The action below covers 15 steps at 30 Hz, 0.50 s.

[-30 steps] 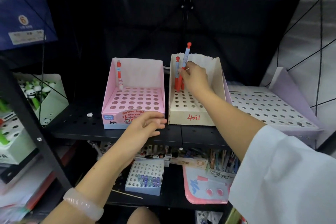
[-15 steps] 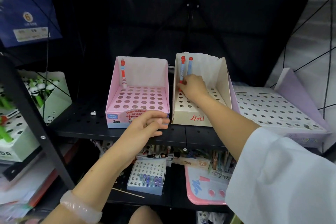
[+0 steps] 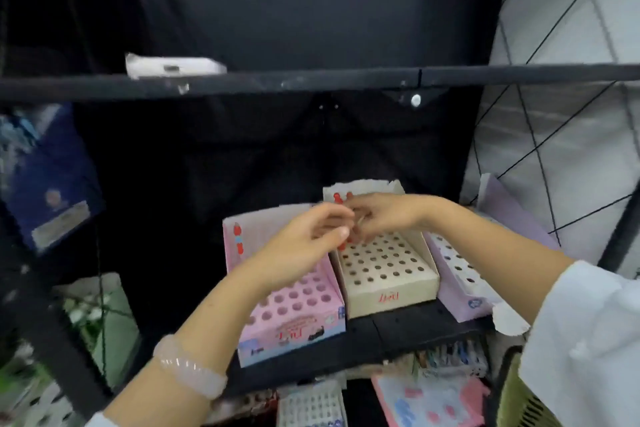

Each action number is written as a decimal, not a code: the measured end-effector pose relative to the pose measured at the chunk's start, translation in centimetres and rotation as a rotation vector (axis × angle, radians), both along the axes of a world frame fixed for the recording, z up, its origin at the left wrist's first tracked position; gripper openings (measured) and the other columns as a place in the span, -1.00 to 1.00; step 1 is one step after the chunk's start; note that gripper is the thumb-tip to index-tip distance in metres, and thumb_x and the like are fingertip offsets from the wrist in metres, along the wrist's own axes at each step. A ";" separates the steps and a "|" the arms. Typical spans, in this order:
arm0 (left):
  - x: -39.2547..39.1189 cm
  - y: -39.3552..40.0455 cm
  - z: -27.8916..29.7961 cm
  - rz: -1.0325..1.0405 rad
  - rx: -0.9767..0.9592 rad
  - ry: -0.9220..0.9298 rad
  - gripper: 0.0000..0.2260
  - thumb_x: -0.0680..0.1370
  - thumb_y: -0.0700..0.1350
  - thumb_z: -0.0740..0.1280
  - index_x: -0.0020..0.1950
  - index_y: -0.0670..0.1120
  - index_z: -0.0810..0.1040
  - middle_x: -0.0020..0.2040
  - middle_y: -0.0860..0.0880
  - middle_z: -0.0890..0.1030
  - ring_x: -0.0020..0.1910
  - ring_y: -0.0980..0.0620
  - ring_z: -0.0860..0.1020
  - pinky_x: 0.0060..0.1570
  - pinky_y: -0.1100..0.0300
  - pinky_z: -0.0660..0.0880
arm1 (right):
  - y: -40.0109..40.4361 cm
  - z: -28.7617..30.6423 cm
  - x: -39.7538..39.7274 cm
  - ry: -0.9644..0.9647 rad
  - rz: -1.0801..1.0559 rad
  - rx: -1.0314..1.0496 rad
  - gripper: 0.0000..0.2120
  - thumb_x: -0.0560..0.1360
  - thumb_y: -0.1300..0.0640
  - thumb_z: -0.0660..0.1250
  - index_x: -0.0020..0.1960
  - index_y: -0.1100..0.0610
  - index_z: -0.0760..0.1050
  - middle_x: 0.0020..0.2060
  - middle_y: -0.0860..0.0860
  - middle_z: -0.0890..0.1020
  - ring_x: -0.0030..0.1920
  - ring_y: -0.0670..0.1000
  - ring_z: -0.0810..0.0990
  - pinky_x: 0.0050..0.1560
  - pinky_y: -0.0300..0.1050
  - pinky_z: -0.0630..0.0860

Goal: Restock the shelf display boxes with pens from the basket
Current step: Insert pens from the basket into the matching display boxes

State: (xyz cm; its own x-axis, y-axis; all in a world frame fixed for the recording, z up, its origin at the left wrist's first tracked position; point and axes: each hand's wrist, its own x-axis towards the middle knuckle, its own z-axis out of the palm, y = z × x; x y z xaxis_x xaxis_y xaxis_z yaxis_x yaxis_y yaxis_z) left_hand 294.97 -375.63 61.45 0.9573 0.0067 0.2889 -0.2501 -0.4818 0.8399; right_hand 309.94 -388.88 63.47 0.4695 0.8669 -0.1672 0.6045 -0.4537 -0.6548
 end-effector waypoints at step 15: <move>-1.8 0.1 4.3 -0.196 0.326 0.225 -0.72 0.59 -0.21 0.21 0.30 -0.13 0.44 0.17 -0.02 0.52 0.10 0.14 0.44 0.03 0.42 0.31 | -6.9 1.2 -12.0 -0.170 -0.719 0.046 -0.65 0.50 0.21 0.26 0.29 0.14 0.42 0.03 0.12 0.60 0.03 0.05 0.55 0.05 -0.19 0.43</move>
State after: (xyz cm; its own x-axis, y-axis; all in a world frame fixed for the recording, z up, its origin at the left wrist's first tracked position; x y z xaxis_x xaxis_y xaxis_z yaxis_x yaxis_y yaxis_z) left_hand 293.14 -375.57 65.74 0.9708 -0.2379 0.0297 -0.1909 -0.6922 0.6960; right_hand 297.97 -395.80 64.68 0.9402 0.3404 -0.0125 0.2635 -0.7501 -0.6065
